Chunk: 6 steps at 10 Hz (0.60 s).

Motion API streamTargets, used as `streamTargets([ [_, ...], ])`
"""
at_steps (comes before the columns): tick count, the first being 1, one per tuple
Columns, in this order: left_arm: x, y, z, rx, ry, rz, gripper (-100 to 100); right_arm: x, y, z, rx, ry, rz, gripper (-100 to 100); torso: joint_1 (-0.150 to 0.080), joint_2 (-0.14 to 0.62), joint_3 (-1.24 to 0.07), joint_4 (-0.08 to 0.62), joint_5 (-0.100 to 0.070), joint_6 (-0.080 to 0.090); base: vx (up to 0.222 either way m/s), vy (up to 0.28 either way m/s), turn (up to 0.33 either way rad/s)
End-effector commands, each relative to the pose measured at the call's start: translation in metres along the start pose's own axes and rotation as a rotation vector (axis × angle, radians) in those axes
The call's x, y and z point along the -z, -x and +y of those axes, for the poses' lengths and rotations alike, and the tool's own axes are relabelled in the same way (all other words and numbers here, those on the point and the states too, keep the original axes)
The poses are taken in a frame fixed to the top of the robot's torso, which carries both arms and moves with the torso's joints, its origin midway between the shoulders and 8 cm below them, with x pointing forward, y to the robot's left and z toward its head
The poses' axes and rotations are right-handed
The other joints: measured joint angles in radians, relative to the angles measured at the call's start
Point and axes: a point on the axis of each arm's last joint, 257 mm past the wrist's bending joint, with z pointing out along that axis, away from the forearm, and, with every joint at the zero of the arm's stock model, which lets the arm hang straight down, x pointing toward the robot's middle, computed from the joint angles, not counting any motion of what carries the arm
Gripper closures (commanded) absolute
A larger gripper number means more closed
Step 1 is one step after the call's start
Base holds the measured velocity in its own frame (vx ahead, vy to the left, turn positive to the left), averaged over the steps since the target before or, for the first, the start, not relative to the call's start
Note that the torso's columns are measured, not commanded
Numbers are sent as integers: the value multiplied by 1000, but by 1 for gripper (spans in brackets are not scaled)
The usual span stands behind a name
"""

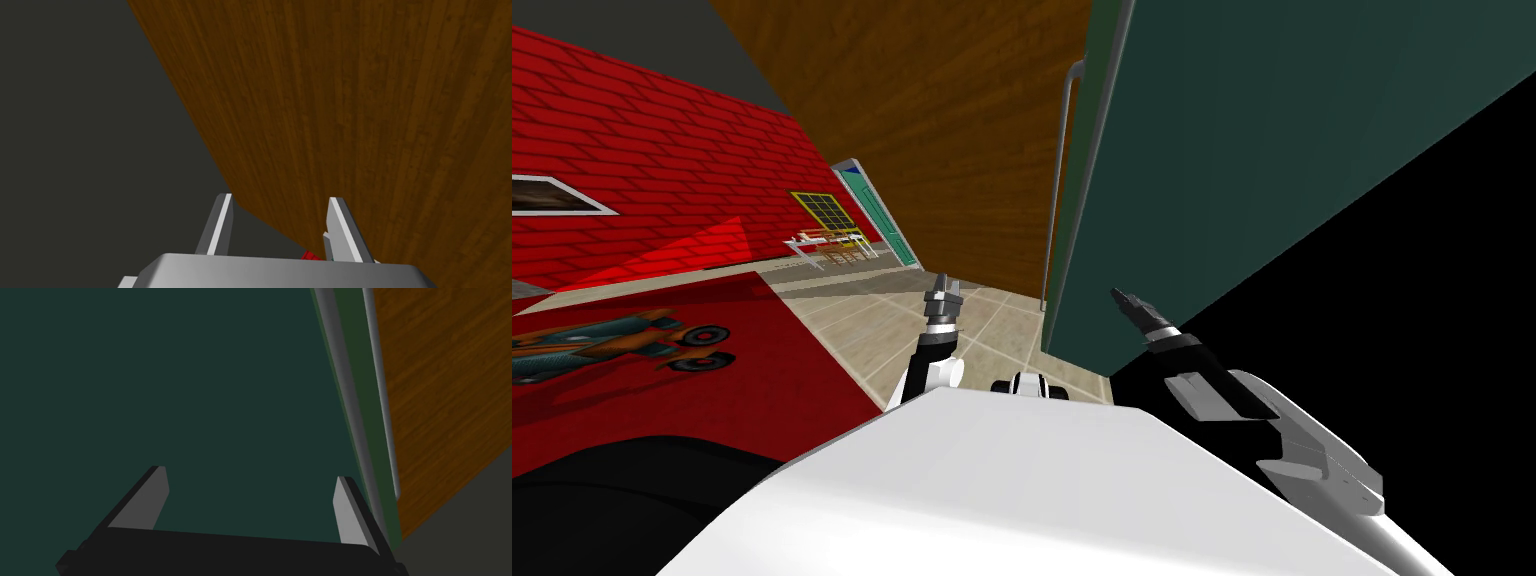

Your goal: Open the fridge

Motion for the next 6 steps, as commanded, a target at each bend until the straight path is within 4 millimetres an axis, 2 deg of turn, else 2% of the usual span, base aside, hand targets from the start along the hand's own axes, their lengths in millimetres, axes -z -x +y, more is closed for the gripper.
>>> streamTargets([
  [1, 0, 0, 0, 0, 0, 0, 0, -4, 3, -9, 108, -11, 44, -100, 1, 0, 0, 0, 0, 0, 26, 68, 12],
  [4, 0, 0, 0, 0, 0, 0, 0, -10, 11, -27, 267, -45, 101, -100, 0, -1, -1, 0, 0, 0, 38, 80, 28],
  [5, 0, 0, 0, 0, 0, 0, 0, -11, 12, -25, 292, -33, 113, -100, 2, -1, 0, 0, 0, 0, 27, 75, 14],
  [6, 0, 0, 0, 0, 0, 0, 0, -13, 17, -35, 360, -58, 134, -100, 0, 0, 0, 0, 0, 0, 36, 76, 32],
])
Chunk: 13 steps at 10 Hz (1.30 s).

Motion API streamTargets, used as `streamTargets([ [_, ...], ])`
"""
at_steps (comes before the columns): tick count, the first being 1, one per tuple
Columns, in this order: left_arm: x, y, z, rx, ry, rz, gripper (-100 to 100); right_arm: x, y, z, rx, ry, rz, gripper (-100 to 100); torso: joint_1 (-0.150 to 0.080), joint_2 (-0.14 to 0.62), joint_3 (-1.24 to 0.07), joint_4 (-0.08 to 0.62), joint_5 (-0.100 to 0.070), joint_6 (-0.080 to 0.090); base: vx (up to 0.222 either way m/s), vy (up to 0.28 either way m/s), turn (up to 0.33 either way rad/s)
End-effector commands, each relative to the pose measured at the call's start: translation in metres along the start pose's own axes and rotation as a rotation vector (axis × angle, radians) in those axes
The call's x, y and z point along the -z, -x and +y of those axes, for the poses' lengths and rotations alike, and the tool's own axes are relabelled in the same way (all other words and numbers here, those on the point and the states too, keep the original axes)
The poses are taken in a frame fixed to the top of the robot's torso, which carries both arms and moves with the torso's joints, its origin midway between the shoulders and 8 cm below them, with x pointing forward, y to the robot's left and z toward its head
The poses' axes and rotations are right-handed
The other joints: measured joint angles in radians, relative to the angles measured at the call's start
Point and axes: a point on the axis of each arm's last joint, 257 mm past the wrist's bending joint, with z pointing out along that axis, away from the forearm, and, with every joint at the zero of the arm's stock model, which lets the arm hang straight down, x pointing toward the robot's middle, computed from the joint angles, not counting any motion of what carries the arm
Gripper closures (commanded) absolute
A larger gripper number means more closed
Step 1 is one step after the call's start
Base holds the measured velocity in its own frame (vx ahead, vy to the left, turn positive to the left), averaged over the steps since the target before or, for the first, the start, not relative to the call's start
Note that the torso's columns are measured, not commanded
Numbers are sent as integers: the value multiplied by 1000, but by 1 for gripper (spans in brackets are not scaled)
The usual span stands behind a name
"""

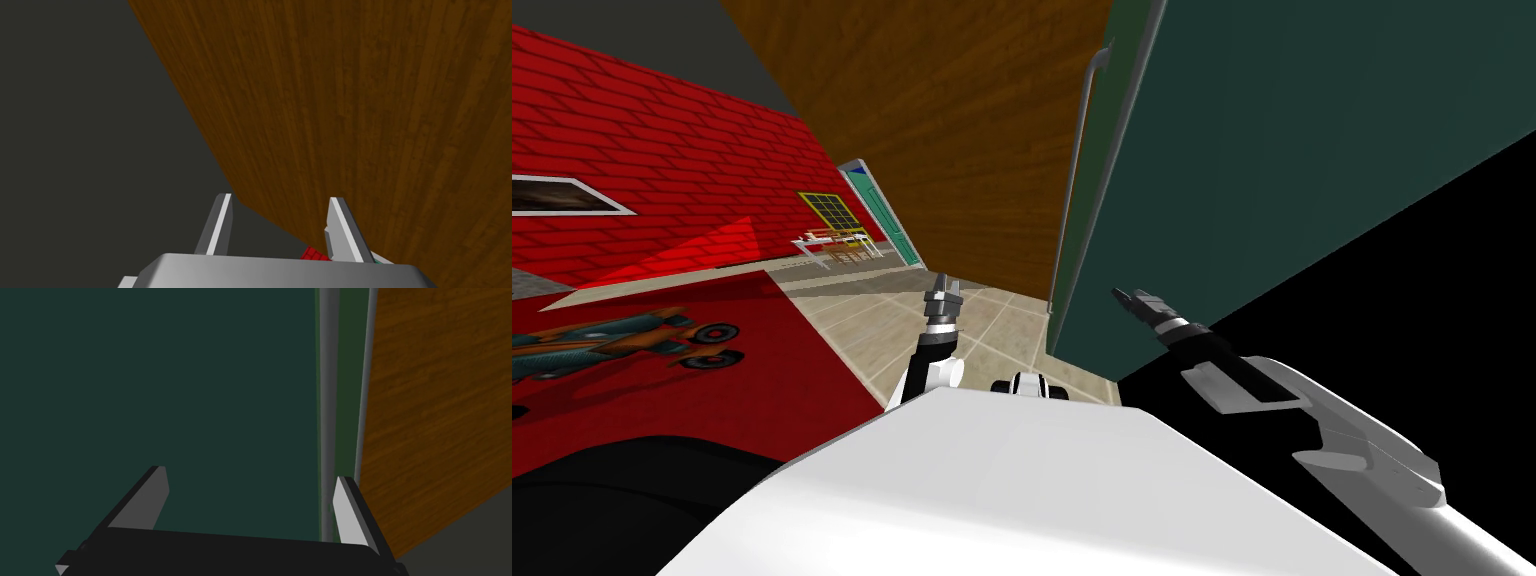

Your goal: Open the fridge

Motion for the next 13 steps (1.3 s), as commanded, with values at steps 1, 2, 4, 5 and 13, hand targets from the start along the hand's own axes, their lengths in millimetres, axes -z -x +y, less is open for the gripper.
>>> streamTargets([
  [1, 0, 0, 0, 0, 0, 0, 0, -4, 4, -11, 117, -10, 42, -100, 0, 0, 0, 0, 0, 0, 34, 68, 13],
  [2, 0, 0, 0, 0, 0, 0, 0, -6, 7, -23, 184, -36, 66, -100, -1, 0, 0, 0, 0, 0, 48, 85, 30],
  [4, 0, 0, 0, 0, 0, 0, 0, -10, 13, -34, 279, -51, 98, -100, 0, -1, -1, 0, 0, 0, 40, 75, 23],
  [5, 0, 0, 0, 0, 0, 0, 0, -12, 15, -32, 306, -39, 106, -100, 1, 0, 0, 0, 0, 0, 32, 71, 18],
  [13, 0, 0, 0, 0, 0, 0, 0, -28, 51, -78, 669, -120, 218, -100, 1, -1, 0, 0, 0, 0, 31, 62, 21],
])
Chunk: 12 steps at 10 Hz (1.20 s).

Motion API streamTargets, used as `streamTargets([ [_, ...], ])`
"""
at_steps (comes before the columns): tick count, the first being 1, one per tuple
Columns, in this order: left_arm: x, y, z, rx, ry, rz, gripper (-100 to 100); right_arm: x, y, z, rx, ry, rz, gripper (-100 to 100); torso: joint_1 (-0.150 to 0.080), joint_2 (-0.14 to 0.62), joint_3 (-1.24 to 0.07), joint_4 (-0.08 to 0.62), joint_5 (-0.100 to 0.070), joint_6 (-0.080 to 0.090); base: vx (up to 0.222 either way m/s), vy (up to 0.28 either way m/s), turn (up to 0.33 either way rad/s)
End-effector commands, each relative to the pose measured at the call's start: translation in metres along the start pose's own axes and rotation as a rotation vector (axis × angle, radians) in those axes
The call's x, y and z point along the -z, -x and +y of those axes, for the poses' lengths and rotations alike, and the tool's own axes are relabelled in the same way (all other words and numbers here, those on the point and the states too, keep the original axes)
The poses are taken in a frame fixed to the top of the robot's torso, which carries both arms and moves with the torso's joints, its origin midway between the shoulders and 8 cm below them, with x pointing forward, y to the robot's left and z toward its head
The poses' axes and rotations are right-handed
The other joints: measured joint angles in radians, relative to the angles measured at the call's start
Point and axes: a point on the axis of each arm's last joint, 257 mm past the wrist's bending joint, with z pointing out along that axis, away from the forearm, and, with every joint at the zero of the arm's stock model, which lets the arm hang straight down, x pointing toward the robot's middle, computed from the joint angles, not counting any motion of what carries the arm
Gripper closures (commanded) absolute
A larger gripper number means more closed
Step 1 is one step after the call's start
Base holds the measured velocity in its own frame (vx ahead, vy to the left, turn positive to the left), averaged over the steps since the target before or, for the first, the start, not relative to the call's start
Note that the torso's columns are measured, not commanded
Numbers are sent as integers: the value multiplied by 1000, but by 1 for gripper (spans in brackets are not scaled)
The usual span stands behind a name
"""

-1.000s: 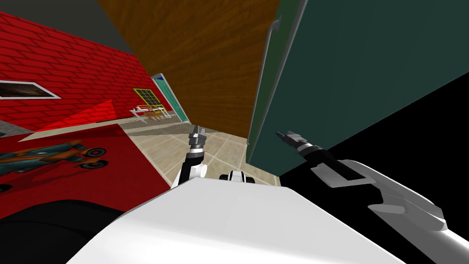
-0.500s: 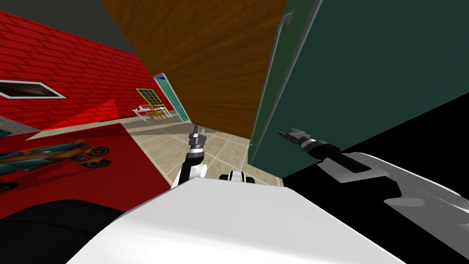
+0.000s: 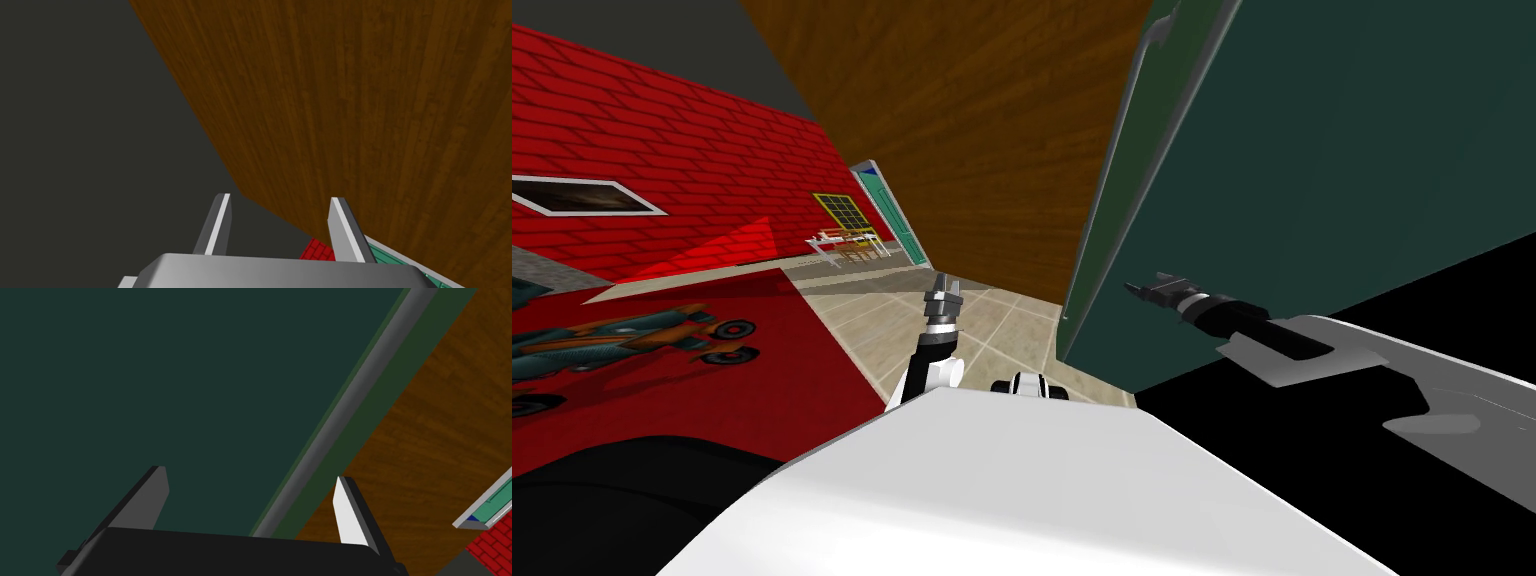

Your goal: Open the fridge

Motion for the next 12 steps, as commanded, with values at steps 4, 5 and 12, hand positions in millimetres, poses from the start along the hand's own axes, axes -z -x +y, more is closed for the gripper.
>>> streamTargets([
  [4, 0, 0, 0, 0, 0, 0, 0, -13, 17, -49, 271, -76, 87, -100, 0, 0, 0, 0, 0, 0, 42, 76, 22],
  [5, 0, 0, 0, 0, 0, 0, 0, -15, 23, -47, 301, -67, 86, -100, -1, 0, 0, 0, 0, 0, 29, 57, -6],
  [12, 0, 0, 0, 0, 0, 0, 0, -26, 58, -88, 562, -136, 153, -100, 8, -12, -11, 3, 12, -13, 20, 62, 9],
])
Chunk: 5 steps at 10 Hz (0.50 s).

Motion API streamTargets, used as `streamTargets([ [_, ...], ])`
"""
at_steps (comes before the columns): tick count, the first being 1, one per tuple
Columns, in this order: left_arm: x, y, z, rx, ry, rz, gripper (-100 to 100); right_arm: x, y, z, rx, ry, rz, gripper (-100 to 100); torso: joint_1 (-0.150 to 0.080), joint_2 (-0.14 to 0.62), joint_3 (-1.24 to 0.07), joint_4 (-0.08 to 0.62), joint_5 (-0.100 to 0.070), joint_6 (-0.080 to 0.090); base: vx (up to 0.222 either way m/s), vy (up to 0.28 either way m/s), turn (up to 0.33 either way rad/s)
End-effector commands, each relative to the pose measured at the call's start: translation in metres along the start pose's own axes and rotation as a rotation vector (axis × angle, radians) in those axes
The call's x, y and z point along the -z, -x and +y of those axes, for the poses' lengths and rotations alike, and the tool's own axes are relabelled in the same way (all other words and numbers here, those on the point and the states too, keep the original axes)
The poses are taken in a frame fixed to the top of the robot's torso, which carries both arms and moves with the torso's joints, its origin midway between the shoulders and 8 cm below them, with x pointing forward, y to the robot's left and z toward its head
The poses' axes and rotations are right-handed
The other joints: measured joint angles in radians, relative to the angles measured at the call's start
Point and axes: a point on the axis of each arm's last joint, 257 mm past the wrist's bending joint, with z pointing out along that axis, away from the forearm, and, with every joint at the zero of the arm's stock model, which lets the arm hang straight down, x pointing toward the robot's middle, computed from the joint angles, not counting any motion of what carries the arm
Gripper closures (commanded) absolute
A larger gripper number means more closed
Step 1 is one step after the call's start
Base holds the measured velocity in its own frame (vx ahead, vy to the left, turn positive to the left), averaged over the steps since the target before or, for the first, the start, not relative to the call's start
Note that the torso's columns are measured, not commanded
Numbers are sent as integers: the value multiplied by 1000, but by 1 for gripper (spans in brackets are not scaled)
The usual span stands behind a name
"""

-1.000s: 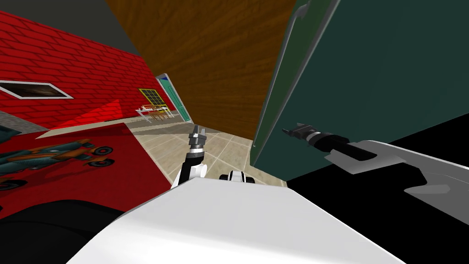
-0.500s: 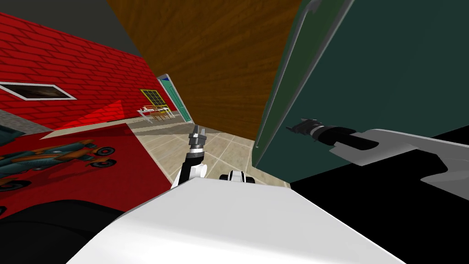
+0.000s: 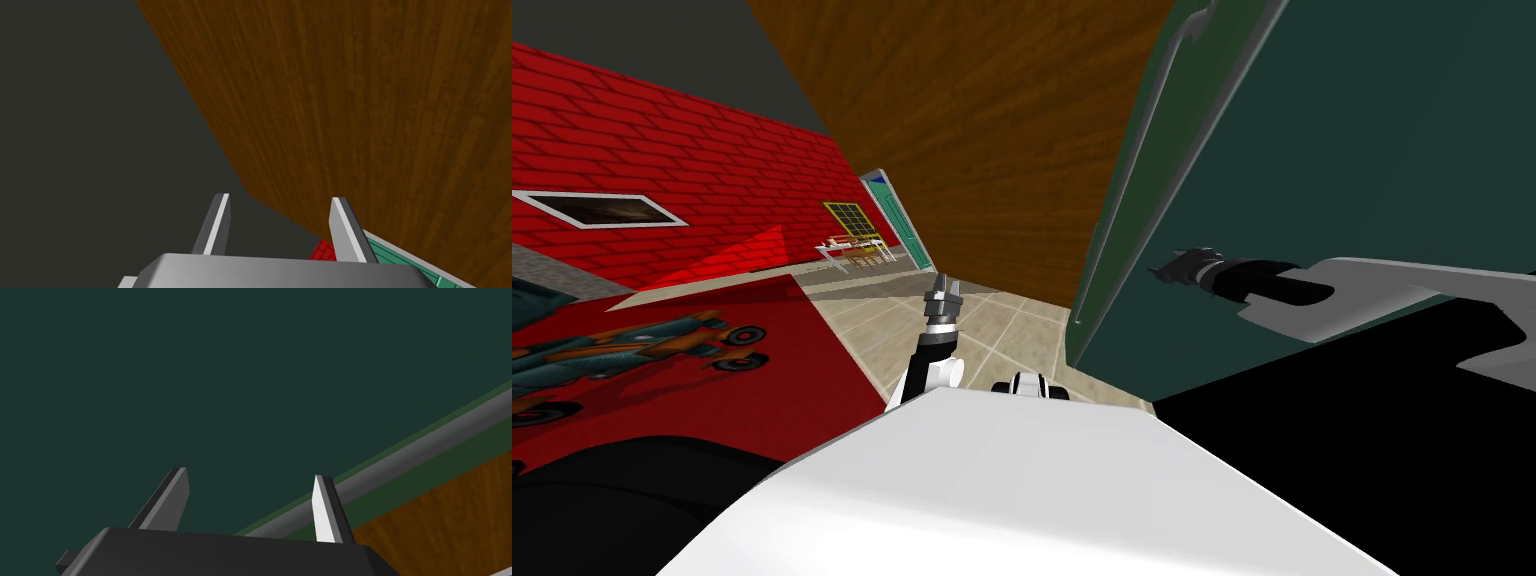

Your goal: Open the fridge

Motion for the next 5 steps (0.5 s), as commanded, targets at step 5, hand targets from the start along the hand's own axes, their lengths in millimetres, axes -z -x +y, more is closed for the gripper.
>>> streamTargets([
  [5, 0, 0, 0, 0, 0, 0, 0, -2, 34, -47, 187, -76, 10, -100, 9, -6, -4, -3, 3, -7, 17, 43, -3],
])
